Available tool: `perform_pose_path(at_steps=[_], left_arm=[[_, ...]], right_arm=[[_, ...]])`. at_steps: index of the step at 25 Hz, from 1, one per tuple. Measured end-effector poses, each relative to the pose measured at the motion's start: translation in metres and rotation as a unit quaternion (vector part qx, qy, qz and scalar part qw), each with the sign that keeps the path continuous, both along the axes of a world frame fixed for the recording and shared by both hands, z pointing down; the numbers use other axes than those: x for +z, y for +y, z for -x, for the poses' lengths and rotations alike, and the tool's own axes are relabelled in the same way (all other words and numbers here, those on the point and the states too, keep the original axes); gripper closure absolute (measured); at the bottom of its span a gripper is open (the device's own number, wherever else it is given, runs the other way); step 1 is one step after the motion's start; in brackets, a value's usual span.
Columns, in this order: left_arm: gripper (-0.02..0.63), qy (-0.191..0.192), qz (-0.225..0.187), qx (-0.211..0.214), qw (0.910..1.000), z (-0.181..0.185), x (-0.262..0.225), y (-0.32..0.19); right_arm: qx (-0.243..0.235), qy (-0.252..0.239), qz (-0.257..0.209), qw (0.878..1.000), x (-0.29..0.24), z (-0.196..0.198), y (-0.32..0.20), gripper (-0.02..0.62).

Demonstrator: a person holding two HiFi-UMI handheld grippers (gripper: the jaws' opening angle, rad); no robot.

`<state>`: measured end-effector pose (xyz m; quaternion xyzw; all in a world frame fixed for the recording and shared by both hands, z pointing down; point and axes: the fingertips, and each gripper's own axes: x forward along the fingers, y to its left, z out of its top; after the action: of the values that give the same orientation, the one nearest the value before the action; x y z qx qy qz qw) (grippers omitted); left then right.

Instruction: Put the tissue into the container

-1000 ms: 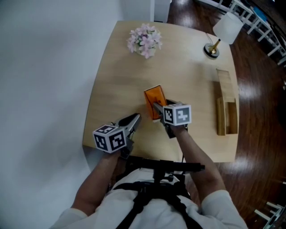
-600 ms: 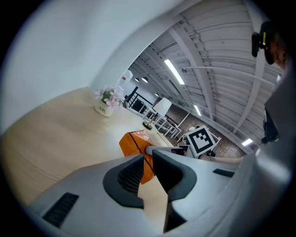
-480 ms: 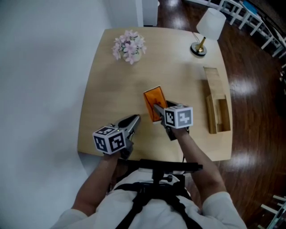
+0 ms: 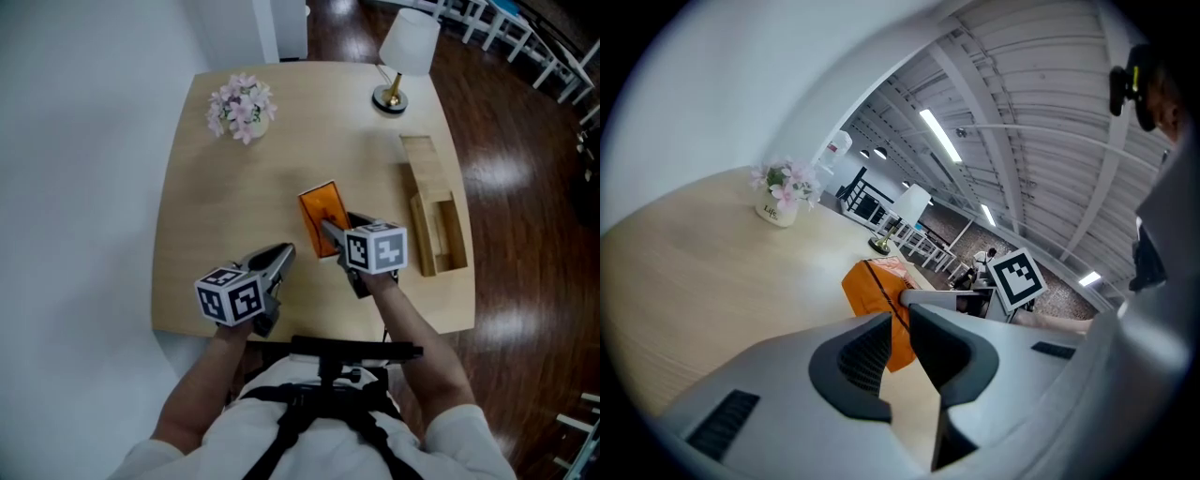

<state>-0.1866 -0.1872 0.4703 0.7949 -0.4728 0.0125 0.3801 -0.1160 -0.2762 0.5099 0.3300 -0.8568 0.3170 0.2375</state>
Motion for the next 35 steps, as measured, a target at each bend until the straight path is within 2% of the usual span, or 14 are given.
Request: perform_pose_path(at_steps=[21,35], left_arm=[[0.563,-0.005,-0.012,0.057,0.9983,-0.093,-0.012,-0.032],[0.564,-0.020,-0.004,0.084,0.9962,-0.138,-0.009,-0.041]], right_arm=[[0.040,-0.018,-0.020,0.999,-0.019,-0.103,-0.019,0.360],[0.050,-0.030,-0.030,0.998,-0.029,-0.161,-0.025,0.364]])
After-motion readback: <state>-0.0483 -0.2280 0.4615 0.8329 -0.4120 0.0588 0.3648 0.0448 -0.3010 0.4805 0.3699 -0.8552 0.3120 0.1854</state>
